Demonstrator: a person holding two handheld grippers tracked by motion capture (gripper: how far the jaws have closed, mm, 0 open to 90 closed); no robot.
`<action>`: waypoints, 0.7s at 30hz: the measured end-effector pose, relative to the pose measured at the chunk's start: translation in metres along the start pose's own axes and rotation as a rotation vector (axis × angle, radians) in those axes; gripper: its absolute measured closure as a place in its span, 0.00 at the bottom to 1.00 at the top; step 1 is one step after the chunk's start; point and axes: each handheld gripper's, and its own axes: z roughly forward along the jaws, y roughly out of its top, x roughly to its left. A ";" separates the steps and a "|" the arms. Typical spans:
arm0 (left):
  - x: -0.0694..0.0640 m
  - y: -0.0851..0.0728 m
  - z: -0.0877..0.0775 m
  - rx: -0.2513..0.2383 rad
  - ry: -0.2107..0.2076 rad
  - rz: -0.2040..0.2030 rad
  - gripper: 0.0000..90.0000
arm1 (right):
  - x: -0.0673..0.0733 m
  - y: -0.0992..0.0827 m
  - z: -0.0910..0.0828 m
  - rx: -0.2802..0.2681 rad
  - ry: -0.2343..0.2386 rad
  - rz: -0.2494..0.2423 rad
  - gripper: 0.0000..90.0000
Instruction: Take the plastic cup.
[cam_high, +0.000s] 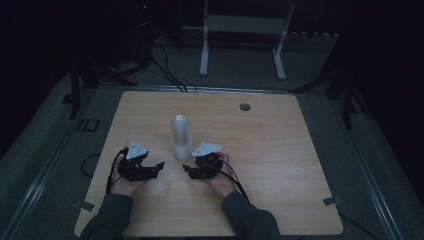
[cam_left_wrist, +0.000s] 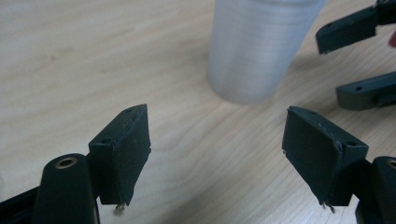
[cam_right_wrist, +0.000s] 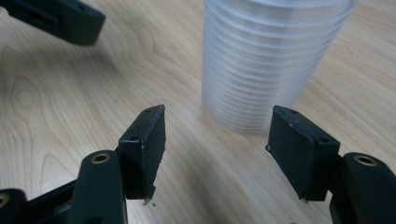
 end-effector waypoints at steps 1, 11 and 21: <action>0.000 0.000 0.000 0.000 0.000 0.000 0.26 | 0.000 0.000 0.000 0.000 0.000 0.000 0.40; -0.002 0.028 -0.007 -0.034 -0.021 0.047 0.26 | -0.006 0.006 -0.001 -0.009 -0.014 0.002 0.40; -0.009 0.064 -0.013 -0.090 -0.052 0.109 0.26 | -0.012 0.011 0.000 -0.020 -0.009 0.017 0.31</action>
